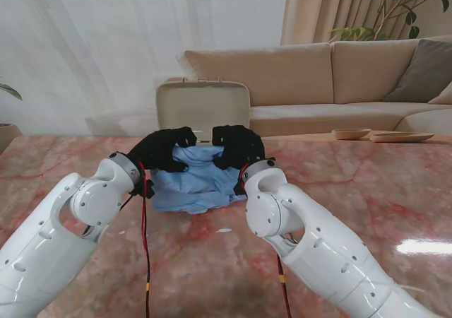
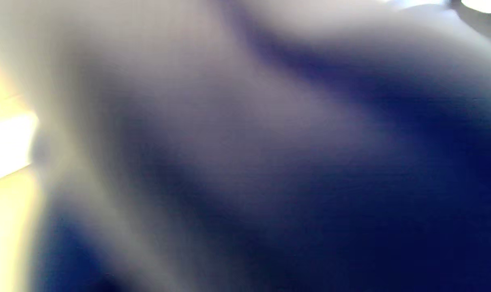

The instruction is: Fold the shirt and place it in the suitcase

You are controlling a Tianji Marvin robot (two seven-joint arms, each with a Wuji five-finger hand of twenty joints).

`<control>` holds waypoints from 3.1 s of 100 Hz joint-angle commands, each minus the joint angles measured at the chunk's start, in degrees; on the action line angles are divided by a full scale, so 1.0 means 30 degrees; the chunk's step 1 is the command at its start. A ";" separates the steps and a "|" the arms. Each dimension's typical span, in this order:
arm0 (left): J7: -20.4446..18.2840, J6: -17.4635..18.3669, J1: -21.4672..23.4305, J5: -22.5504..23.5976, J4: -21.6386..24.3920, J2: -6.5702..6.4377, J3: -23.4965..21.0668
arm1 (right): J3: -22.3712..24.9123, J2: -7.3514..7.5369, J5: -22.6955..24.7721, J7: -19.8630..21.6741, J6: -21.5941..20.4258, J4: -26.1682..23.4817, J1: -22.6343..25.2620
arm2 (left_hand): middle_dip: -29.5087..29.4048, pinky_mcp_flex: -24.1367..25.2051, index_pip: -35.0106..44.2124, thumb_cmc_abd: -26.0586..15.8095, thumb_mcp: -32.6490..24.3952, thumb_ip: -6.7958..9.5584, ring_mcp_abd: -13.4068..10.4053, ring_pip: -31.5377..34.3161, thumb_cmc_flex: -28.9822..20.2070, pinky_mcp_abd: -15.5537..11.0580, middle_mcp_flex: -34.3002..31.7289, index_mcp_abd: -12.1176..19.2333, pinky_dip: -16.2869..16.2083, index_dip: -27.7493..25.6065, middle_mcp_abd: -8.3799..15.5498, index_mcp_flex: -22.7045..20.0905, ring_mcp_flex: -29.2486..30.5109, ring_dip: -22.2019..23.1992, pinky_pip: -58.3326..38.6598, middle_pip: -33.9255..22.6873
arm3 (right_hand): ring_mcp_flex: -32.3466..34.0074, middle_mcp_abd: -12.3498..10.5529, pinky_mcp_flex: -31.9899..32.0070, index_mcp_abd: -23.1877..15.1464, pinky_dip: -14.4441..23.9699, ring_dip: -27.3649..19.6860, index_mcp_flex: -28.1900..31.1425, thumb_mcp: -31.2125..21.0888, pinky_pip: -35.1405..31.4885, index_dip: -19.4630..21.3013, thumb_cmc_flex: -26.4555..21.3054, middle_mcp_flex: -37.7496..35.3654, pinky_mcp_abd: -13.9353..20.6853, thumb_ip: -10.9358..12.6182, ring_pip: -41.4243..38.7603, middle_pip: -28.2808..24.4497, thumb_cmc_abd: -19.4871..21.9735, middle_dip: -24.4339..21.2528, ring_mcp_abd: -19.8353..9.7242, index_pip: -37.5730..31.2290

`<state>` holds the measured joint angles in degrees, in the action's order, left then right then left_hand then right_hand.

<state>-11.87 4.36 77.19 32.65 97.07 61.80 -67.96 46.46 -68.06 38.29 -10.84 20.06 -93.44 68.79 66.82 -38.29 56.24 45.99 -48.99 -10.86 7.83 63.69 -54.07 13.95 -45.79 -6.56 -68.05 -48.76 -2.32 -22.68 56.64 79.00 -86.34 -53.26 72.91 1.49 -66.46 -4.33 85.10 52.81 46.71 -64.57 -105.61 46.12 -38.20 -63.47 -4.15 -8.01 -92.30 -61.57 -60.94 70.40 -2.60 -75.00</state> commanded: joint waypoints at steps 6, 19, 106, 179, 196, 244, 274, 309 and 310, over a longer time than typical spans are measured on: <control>0.0504 -0.0403 -0.0643 -0.0006 -0.0920 0.0089 -0.0077 | -0.0251 -0.0437 -0.0714 0.0176 0.0404 0.0706 -0.0733 | 0.0253 -0.0206 0.0121 -0.0672 -0.3914 0.2510 -0.1628 0.2026 -0.2215 0.0034 -0.1325 0.0590 -0.0541 -0.0216 0.1141 -0.0394 0.1744 0.0309 -0.1282 -0.0899 | 0.0913 0.0980 0.0633 -0.1060 -0.0647 0.0574 0.0563 -0.2540 -0.2522 0.0383 -0.1749 -0.0938 0.0446 0.2020 -0.1093 -0.0982 0.0803 0.0858 -0.1971 -0.1467; 0.1476 -0.0610 -0.1349 -0.0159 -0.2005 0.0328 0.0288 | -0.0805 -0.0806 -0.1523 0.0002 0.0654 0.1515 -0.1632 | 0.0295 -0.0180 0.0102 -0.0688 -0.3835 0.2452 -0.1616 0.2006 -0.2249 0.0089 -0.1322 0.0585 -0.0590 -0.0200 0.1140 -0.0388 0.1731 0.0371 -0.1249 -0.0861 | 0.0913 0.0967 0.0144 -0.1073 -0.0384 0.0574 0.0504 -0.2502 -0.2787 0.0375 -0.1773 -0.0862 0.0165 0.1983 -0.1093 -0.0973 0.0914 0.0902 -0.1971 -0.1517; 0.4601 -0.0381 -0.5027 -0.3353 -0.9107 0.1745 0.3162 | -0.2810 -0.2595 -0.6014 -0.0094 0.0190 0.6908 -0.4883 | 0.0424 0.0252 0.0211 -0.1061 -0.3022 0.1740 -0.1458 0.1578 -0.2533 0.0200 -0.0974 0.0438 -0.0828 -0.0092 0.1068 -0.0040 0.1438 0.0417 -0.0882 -0.0590 | 0.0908 0.0830 -0.1057 -0.1158 0.1613 0.0422 0.0163 -0.1992 -0.4784 0.0376 -0.1804 -0.0468 0.0918 0.1976 -0.0840 -0.1020 0.1429 0.0752 -0.1827 -0.1583; 0.5424 0.1003 -0.7637 -0.5741 -1.4622 0.2999 0.5580 | -0.3993 -0.3683 -0.7906 0.0388 -0.0739 1.0935 -0.6589 | 0.0076 0.1584 -0.0154 -0.2607 0.0949 0.0207 -0.0833 0.0159 -0.3957 0.0430 -0.0031 0.0081 -0.0638 0.0783 0.0601 0.0505 0.0311 0.0048 0.0008 0.0362 | 0.0879 0.0540 -0.0339 -0.1450 -1.6112 -0.0453 -0.0090 -0.1118 -0.2386 0.0174 -0.1638 0.0030 -0.0060 0.1177 0.0533 -0.0806 0.1938 -0.0253 -0.0754 -0.1425; 0.5387 0.1229 -0.8096 -0.6611 -1.5735 0.3404 0.6098 | -0.4150 -0.3774 -0.8025 0.0598 -0.0860 1.1614 -0.6884 | -0.0080 0.1632 -0.0172 -0.2820 0.1777 -0.0038 -0.0710 -0.0194 -0.4066 0.0425 0.0033 0.0004 -0.0537 0.0911 0.0457 0.0517 0.0222 -0.0368 0.0042 0.0611 | 0.0881 0.0568 -0.0025 -0.1413 -1.6198 -0.0654 -0.0222 -0.0814 -0.2254 0.0082 -0.1699 0.0221 -0.0264 0.1046 0.0852 -0.0842 0.2132 -0.0521 -0.0528 -0.1384; 0.4414 0.0800 -0.7970 -0.6725 -1.5427 0.3157 0.6149 | -0.4362 -0.3865 -0.8238 0.0945 -0.1391 1.2815 -0.7067 | -0.1757 0.4306 -0.4034 -0.4844 0.5979 0.0926 0.1575 -0.4290 -0.3384 0.0997 0.0963 -0.1497 0.0513 0.4879 -0.1642 0.0088 -0.2437 -0.3359 0.2037 0.6513 | -0.0473 0.2345 0.5627 0.0263 -1.6548 -0.4428 -0.1524 0.0866 0.3975 -0.5050 -0.0905 0.2351 -0.3680 -0.0092 1.0174 0.2401 0.2494 -0.5841 0.3436 0.1550; 0.2073 0.0892 -0.7669 -0.6852 -1.4308 0.2359 0.5761 | -0.4390 -0.3650 -0.7930 0.1115 -0.1869 1.2847 -0.7050 | -1.1889 0.9603 -0.9520 -0.8045 0.6737 0.2314 0.3082 -1.0888 -0.0611 0.1907 0.5334 -0.2250 0.3051 0.8811 -0.3231 -0.0337 -0.8517 -1.0088 0.6773 0.8576 | -0.3617 0.3165 0.9209 0.3023 -1.7452 -0.6144 -0.0683 0.0582 0.8615 -0.3444 0.2198 0.4902 -0.4620 0.0905 1.7074 0.5342 0.1830 -1.0285 0.4296 0.9458; 0.1209 0.1005 -0.7240 -0.6192 -1.3232 0.1787 0.5067 | -0.4208 -0.3332 -0.7277 0.1064 -0.1831 1.2378 -0.7072 | -1.3509 1.2271 -1.1371 -0.9145 0.9617 0.2400 0.3593 -1.3266 -0.0652 0.2014 0.7350 -0.2277 0.6810 0.9005 -0.3981 0.0037 -1.1832 -1.2955 1.0461 1.0340 | -0.7961 0.3987 1.3264 0.4189 -1.7803 -0.7301 -0.1962 0.0717 1.1311 -0.3982 0.4400 0.8264 -0.4775 0.0116 2.0701 0.7400 0.1057 -1.1822 0.4913 1.3882; 0.1160 0.0994 -0.7215 -0.6182 -1.3172 0.1763 0.5035 | -0.4187 -0.3322 -0.7263 0.1057 -0.1809 1.2339 -0.7059 | -1.3522 1.2310 -1.1396 -0.9163 0.9659 0.2397 0.3605 -1.3303 -0.0631 0.2003 0.7386 -0.2274 0.6841 0.9011 -0.3971 0.0063 -1.1885 -1.2979 1.0493 1.0365 | -0.8051 0.3999 1.3334 0.4203 -1.7802 -0.7310 -0.1994 0.0737 1.1339 -0.3984 0.4468 0.8318 -0.4794 0.0100 2.0727 0.7430 0.1055 -1.1838 0.4931 1.3936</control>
<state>-7.58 7.31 55.19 14.01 56.43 67.72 -52.49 33.41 -78.40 16.43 -8.33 14.12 -55.44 47.39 27.11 -2.79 23.14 20.72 -22.25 -4.92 17.64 25.34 -56.85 19.05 -26.49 -12.74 -48.78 -22.49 -13.60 -22.69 23.26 40.99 -56.41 -23.44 50.80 12.84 -27.73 8.19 32.68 32.12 42.26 -61.76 -72.45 34.91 -27.16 -40.23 -17.19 -7.44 -30.45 -39.99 -56.12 35.85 11.58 -34.75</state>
